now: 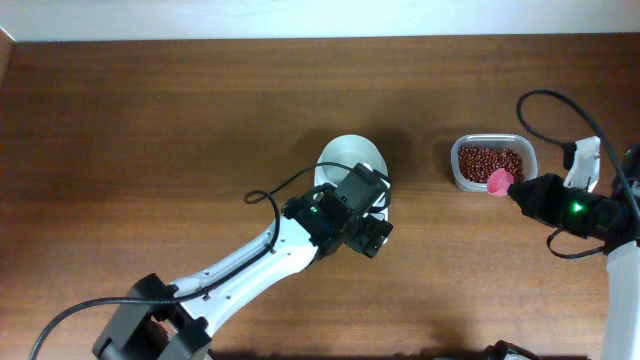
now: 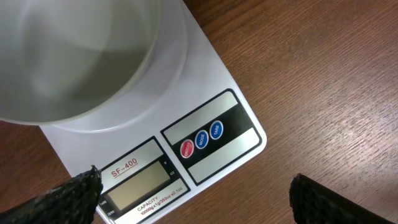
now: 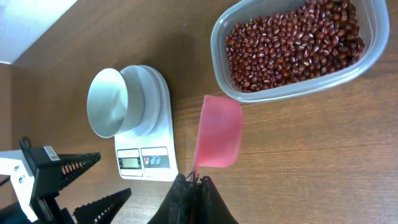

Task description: Scoop and weigh 50g on scale

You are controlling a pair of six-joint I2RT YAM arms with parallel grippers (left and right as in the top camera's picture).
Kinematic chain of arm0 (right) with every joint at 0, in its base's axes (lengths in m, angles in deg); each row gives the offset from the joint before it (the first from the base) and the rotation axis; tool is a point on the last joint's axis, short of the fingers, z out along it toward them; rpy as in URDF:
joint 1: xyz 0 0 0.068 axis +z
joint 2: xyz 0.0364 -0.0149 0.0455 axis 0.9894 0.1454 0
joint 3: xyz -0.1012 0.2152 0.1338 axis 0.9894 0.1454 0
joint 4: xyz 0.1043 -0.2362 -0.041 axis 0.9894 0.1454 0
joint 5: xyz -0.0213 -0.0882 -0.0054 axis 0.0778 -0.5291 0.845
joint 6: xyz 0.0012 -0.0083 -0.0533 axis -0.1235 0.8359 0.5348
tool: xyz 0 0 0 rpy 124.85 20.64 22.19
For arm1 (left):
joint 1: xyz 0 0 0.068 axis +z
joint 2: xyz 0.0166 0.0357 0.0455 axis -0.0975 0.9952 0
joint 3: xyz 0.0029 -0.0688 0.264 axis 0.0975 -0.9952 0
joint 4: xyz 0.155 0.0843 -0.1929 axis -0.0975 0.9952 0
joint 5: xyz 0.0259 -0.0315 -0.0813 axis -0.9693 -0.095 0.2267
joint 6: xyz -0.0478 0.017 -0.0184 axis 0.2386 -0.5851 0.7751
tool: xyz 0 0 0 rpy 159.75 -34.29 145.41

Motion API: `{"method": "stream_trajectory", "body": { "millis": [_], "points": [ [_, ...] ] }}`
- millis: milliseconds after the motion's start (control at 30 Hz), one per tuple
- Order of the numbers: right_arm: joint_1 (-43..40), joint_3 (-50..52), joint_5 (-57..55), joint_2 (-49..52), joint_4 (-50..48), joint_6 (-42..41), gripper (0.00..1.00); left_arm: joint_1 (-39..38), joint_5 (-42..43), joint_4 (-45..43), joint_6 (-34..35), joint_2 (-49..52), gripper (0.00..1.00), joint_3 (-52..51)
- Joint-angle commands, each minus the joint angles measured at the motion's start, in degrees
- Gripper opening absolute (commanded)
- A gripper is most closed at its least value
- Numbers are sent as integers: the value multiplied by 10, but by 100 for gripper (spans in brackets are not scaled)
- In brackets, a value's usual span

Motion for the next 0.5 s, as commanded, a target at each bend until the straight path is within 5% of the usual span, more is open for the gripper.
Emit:
{"method": "stream_trajectory", "body": {
  "millis": [0,467],
  "points": [
    [4,4,-5,-3,-2,-13,4,-2,4,1,-3,2,99,8],
    [4,4,-69,26,-15,-10,4,-2,4,1,-3,2,99,8]
  ]
}}
